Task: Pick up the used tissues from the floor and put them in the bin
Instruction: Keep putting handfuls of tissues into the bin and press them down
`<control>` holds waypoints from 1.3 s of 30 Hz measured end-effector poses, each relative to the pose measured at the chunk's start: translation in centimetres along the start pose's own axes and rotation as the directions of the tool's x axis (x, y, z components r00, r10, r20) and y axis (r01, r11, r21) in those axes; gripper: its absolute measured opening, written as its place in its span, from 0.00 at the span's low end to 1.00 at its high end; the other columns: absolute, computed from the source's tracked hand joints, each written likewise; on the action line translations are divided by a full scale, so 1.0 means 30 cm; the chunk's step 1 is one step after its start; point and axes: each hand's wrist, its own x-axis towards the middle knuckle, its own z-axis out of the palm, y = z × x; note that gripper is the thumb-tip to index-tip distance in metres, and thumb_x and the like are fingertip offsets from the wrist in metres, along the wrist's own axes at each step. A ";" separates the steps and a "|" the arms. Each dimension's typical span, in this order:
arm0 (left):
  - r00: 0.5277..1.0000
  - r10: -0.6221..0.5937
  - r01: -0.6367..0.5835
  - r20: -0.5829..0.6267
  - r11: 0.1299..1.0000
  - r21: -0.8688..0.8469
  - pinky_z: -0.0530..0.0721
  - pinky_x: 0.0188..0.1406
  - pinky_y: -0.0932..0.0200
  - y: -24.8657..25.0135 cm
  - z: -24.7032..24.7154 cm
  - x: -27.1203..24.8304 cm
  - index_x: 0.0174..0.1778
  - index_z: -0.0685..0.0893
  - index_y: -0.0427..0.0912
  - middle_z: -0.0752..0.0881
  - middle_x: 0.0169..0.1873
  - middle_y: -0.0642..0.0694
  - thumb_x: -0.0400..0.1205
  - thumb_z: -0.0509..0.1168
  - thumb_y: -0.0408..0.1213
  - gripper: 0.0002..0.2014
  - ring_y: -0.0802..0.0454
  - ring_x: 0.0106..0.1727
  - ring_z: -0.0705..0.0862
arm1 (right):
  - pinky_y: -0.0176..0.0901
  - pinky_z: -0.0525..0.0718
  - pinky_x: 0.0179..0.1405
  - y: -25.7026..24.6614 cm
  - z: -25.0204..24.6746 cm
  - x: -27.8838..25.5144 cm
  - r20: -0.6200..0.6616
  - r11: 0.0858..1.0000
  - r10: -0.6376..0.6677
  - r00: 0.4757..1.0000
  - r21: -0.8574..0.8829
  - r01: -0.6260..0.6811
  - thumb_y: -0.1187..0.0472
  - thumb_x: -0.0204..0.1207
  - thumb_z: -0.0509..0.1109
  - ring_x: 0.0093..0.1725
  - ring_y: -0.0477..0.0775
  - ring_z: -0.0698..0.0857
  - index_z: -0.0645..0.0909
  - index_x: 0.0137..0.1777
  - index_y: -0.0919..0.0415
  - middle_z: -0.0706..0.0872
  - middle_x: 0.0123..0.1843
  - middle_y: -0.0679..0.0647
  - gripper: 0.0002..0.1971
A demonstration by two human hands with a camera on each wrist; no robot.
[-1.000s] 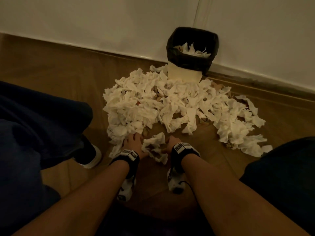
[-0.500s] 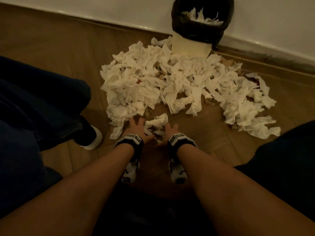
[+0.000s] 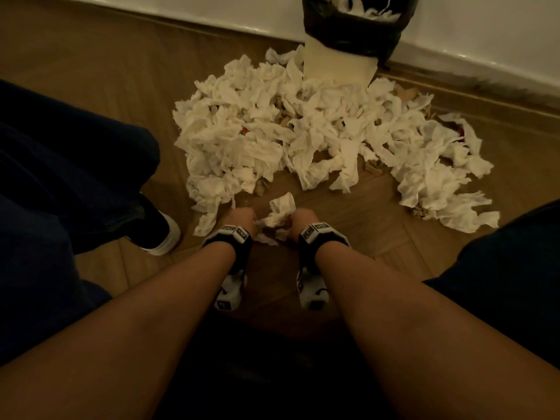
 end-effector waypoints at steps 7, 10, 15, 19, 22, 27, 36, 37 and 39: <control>1.000 0.010 -0.009 0.011 0.995 -0.104 0.77 0.58 0.50 -0.035 -0.035 0.031 0.69 0.75 0.42 0.79 0.66 0.38 0.82 0.61 0.32 0.18 0.38 0.64 0.79 | 0.43 0.77 0.46 -0.009 -0.044 0.017 -0.001 0.999 0.028 1.000 -0.023 -0.028 0.55 0.80 0.66 0.53 0.60 0.83 0.85 0.55 0.65 0.84 0.51 0.62 0.14; 0.999 0.044 -0.043 0.006 0.992 -0.117 0.76 0.55 0.52 -0.014 -0.077 0.030 0.66 0.77 0.37 0.80 0.64 0.36 0.85 0.56 0.32 0.14 0.38 0.62 0.79 | 0.43 0.77 0.46 0.007 -0.066 0.006 -0.049 0.982 0.042 0.998 0.189 -0.032 0.58 0.78 0.67 0.50 0.56 0.82 0.85 0.58 0.61 0.85 0.58 0.59 0.12; 0.998 -0.013 -0.007 -0.055 0.934 -0.358 0.70 0.70 0.48 0.034 -0.144 0.012 0.77 0.66 0.37 0.68 0.76 0.35 0.85 0.53 0.30 0.22 0.36 0.74 0.69 | 0.46 0.79 0.57 0.032 -0.108 -0.022 -0.120 0.880 0.085 0.989 0.475 -0.018 0.66 0.81 0.60 0.65 0.61 0.80 0.82 0.63 0.62 0.82 0.66 0.59 0.14; 0.995 -0.016 -0.037 -0.102 0.872 -0.489 0.75 0.66 0.44 0.098 -0.192 -0.023 0.70 0.72 0.30 0.74 0.68 0.30 0.81 0.60 0.33 0.21 0.34 0.67 0.74 | 0.43 0.77 0.50 0.042 -0.129 -0.050 -0.169 0.744 0.126 0.977 0.668 0.019 0.63 0.82 0.59 0.51 0.58 0.81 0.74 0.71 0.70 0.80 0.68 0.66 0.19; 0.990 -0.010 -0.079 -0.144 0.797 -0.599 0.74 0.66 0.46 0.131 -0.230 -0.048 0.68 0.75 0.30 0.76 0.68 0.34 0.82 0.61 0.53 0.29 0.36 0.67 0.75 | 0.41 0.75 0.36 0.038 -0.155 -0.066 -0.190 0.651 0.133 0.973 0.757 0.059 0.59 0.81 0.57 0.31 0.47 0.72 0.74 0.69 0.73 0.83 0.43 0.58 0.22; 0.961 -0.017 -0.151 -0.276 0.804 -0.574 0.73 0.61 0.53 0.160 -0.291 -0.087 0.67 0.77 0.34 0.77 0.67 0.34 0.88 0.46 0.47 0.24 0.38 0.65 0.77 | 0.38 0.73 0.27 0.040 -0.205 -0.116 -0.210 0.579 0.155 0.965 0.811 0.083 0.59 0.80 0.61 0.29 0.45 0.73 0.77 0.68 0.68 0.73 0.32 0.48 0.20; 0.981 0.048 -0.193 -0.187 0.244 -0.950 0.75 0.16 0.65 0.288 -0.424 -0.249 0.63 0.77 0.35 0.80 0.36 0.38 0.87 0.51 0.32 0.14 0.53 0.16 0.75 | 0.30 0.76 0.19 0.023 -0.384 -0.284 -0.398 0.392 0.112 0.911 0.860 0.327 0.77 0.81 0.54 0.29 0.49 0.79 0.77 0.67 0.72 0.83 0.37 0.59 0.18; 0.971 0.059 -0.238 -0.231 0.290 -0.927 0.70 0.13 0.68 0.297 -0.443 -0.263 0.61 0.79 0.35 0.78 0.30 0.41 0.87 0.50 0.34 0.15 0.55 0.13 0.72 | 0.29 0.76 0.18 0.013 -0.417 -0.308 -0.421 0.368 0.108 0.900 0.858 0.357 0.78 0.80 0.52 0.29 0.49 0.78 0.77 0.66 0.72 0.82 0.38 0.60 0.19; 0.940 0.099 -0.340 -0.327 0.387 -0.857 0.65 0.12 0.69 0.316 -0.492 -0.291 0.54 0.84 0.35 0.75 0.22 0.45 0.88 0.49 0.39 0.18 0.58 0.11 0.68 | 0.31 0.71 0.17 -0.019 -0.491 -0.354 -0.465 0.383 0.086 0.881 0.832 0.401 0.80 0.79 0.48 0.27 0.48 0.73 0.79 0.63 0.72 0.78 0.35 0.58 0.21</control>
